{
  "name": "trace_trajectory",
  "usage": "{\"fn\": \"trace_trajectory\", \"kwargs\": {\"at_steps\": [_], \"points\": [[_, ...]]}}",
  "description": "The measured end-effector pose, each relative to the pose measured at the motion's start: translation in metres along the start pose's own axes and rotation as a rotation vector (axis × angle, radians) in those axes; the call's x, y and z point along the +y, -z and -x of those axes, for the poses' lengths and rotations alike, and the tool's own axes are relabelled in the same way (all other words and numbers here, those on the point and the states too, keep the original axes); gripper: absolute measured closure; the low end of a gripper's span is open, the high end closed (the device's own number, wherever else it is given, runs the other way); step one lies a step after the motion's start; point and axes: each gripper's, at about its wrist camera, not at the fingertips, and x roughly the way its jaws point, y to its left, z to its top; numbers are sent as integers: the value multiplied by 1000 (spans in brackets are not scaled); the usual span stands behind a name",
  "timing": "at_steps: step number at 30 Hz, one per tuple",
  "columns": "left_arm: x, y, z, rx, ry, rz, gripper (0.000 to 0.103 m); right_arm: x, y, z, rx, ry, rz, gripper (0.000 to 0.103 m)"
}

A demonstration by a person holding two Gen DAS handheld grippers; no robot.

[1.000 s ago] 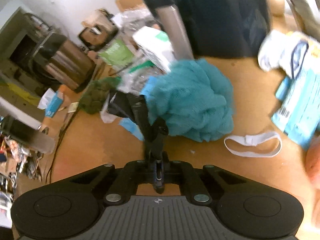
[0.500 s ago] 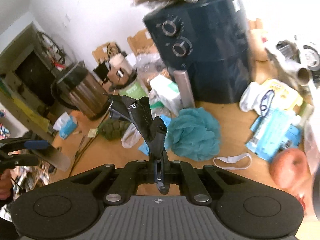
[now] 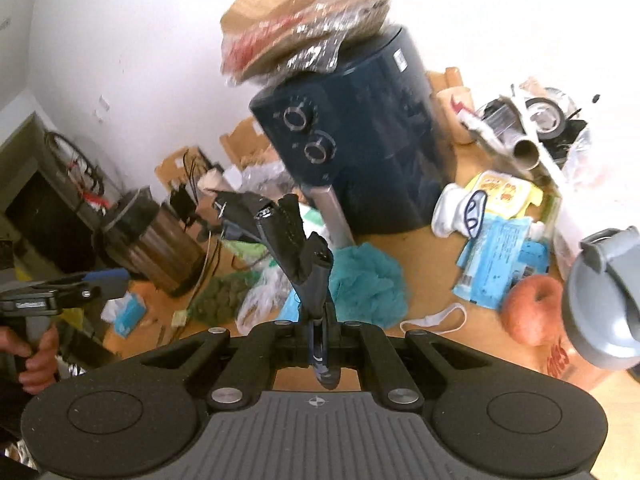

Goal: Organize soft objects
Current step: 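Lift the black gloves with the right tool while the left tool moves toward the blue packet, then grasp the blue wet-wipe packet with the left tool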

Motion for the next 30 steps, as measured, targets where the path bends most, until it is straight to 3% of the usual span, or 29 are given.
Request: {"fn": "trace_trajectory", "kwargs": {"at_steps": [9, 21, 30], "points": [[10, -6, -23, 8, -49, -39, 25, 7, 14, 32, -33, 88, 22, 97], [27, 2, -60, 47, -98, -55, 25, 0, 47, 68, -76, 170, -61, 97], [29, 12, -99, 127, -102, -113, 25, 4, 62, 76, -94, 199, -127, 97]]}}
